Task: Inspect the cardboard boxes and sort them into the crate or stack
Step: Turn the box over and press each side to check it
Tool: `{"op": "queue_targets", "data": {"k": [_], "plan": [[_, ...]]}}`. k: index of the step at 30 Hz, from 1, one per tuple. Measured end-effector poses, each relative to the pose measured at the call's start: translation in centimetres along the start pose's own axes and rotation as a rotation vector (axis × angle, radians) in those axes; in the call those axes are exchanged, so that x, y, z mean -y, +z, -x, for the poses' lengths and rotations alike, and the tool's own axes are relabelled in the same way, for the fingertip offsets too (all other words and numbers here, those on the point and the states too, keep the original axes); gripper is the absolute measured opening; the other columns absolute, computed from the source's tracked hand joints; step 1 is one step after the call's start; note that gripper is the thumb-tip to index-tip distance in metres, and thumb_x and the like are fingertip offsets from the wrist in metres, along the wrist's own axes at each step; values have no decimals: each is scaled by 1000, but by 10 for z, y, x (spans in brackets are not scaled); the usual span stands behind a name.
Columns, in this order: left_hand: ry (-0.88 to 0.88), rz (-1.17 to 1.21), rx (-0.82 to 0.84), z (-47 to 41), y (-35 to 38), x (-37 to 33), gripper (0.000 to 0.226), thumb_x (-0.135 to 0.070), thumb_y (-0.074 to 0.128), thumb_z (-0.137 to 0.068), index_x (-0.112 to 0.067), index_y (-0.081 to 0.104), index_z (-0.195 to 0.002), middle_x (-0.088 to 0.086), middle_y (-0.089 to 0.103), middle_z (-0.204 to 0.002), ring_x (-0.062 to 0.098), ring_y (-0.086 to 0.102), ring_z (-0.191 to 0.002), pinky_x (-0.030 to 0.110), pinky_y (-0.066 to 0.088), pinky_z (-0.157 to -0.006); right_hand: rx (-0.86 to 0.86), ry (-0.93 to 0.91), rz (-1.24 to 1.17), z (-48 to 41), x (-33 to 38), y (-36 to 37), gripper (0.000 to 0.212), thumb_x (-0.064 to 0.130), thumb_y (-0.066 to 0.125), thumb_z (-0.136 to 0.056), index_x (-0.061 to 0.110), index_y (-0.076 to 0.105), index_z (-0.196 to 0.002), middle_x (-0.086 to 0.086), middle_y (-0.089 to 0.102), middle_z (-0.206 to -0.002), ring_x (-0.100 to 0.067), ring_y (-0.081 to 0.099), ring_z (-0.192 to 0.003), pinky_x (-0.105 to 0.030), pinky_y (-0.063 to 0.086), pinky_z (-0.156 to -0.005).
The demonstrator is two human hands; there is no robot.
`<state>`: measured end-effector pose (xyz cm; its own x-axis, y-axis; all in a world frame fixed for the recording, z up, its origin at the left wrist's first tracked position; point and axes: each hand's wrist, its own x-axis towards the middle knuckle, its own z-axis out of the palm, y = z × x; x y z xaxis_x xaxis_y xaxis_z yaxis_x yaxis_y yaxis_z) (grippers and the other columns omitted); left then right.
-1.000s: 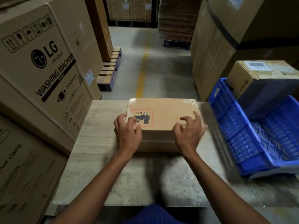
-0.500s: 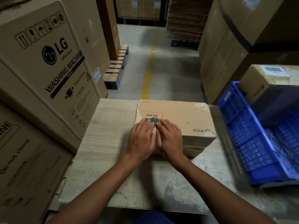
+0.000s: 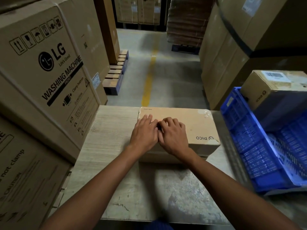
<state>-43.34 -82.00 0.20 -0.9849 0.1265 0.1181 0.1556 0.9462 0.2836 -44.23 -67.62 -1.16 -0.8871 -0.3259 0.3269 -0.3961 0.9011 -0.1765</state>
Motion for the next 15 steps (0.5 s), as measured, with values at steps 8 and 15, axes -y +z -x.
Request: {"op": "queue_targets", "data": {"k": [8,15], "plan": [[-7,-70,13,-36,-9,-6,36,-35,33,-102,-19,54,-126,13,49,-137,28,41,-127,45,37,-104,134,31,112,-35,-20,-10,43,53,33,-94,21,54,-114,-8,52,-116,-25,47,-104,-44,38,-84],[8,-49,100,-45,2,-3,51,-44,22,-105,-28,30,-153,7,22,-163,26,14,-151,46,11,-123,214,70,32,-34,-28,-5,54,55,29,-95,27,42,-139,-7,42,-144,-27,38,-132,-55,31,-106]]}}
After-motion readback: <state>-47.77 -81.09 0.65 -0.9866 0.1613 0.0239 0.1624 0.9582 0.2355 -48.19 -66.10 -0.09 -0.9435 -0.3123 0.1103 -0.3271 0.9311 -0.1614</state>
